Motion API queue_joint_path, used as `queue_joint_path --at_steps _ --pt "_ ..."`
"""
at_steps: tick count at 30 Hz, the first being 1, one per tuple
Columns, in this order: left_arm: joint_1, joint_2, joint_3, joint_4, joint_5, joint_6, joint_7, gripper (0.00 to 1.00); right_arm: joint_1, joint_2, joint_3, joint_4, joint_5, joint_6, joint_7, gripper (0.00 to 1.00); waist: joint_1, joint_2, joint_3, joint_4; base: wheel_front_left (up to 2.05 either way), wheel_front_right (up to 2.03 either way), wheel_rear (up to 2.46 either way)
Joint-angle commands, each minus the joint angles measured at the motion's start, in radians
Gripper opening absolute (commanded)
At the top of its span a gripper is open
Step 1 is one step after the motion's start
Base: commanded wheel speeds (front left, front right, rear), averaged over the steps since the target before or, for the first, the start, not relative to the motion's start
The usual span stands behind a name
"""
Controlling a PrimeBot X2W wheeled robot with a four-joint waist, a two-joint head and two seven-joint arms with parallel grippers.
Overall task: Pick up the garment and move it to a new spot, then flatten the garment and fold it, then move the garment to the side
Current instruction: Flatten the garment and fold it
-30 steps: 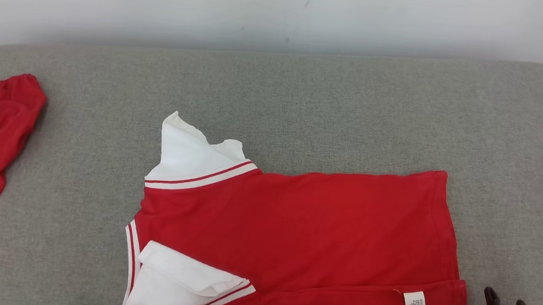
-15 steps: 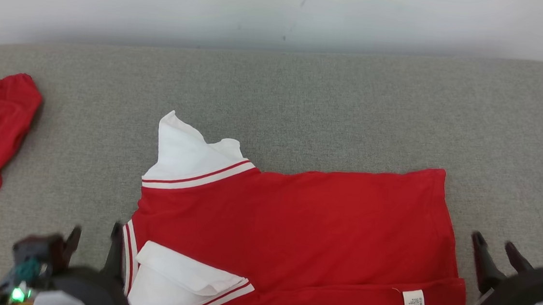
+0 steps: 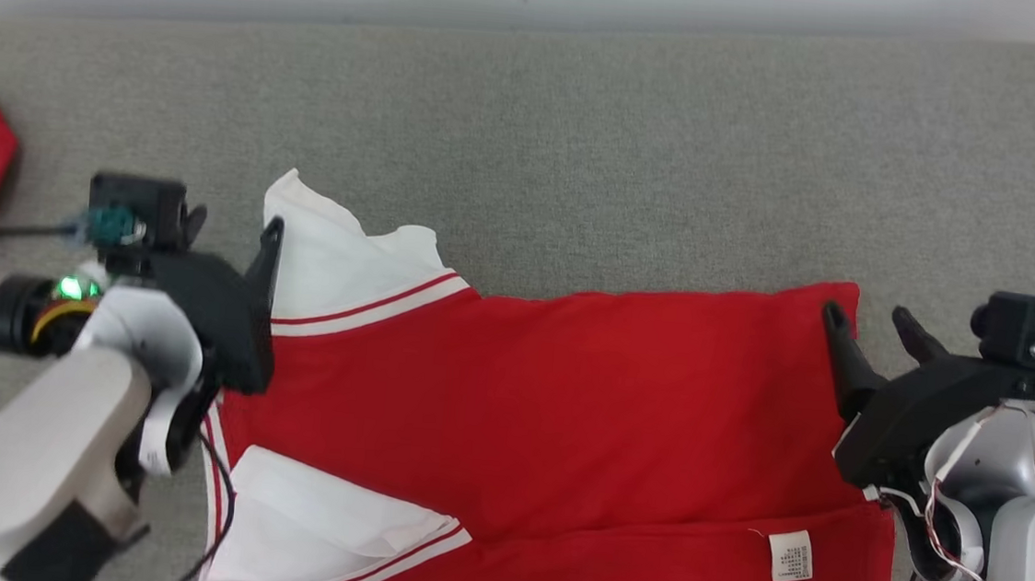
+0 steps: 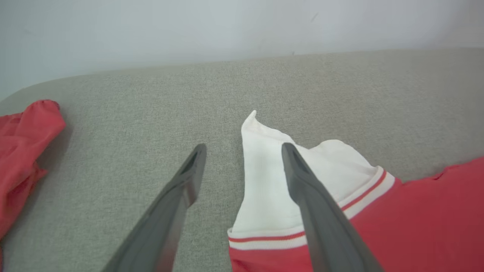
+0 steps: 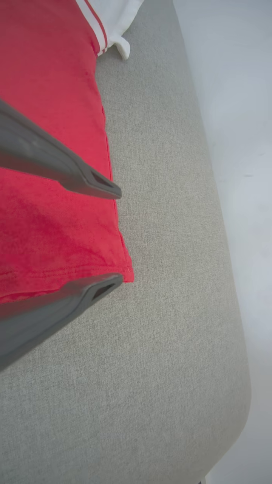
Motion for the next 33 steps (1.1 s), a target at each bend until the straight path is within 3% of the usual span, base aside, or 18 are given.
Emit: queue_joint_path --at_steps 1,10,19,33 --pt "-0.06 -0.007 -0.013 0.037 0.02 -0.018 0.029 1.0 -0.023 0.002 0.013 0.004 -0.013 -0.002 0.005 1.0 -0.0001 -0.0001 0.038 -0.019 0.0 0.0 0.0" --pt "-0.266 0.01 -0.104 0.194 0.086 -0.111 0.198 1.0 -0.071 0.001 0.061 0.025 -0.008 -0.002 -0.008 1.0 -0.0001 -0.0001 0.11 -0.054 0.0 0.0 0.0" --pt "-0.334 0.008 -0.155 0.282 0.103 -0.162 0.289 1.0 -0.087 0.001 0.071 0.024 -0.007 -0.002 -0.018 1.0 -0.0001 -0.0001 0.155 -0.062 0.0 0.0 0.0" --pt "-0.397 -0.012 -0.161 0.315 0.108 -0.186 0.269 1.0 -0.098 0.001 0.088 0.034 0.011 -0.002 -0.027 1.0 -0.0001 -0.0001 0.179 -0.067 0.0 0.0 0.0"
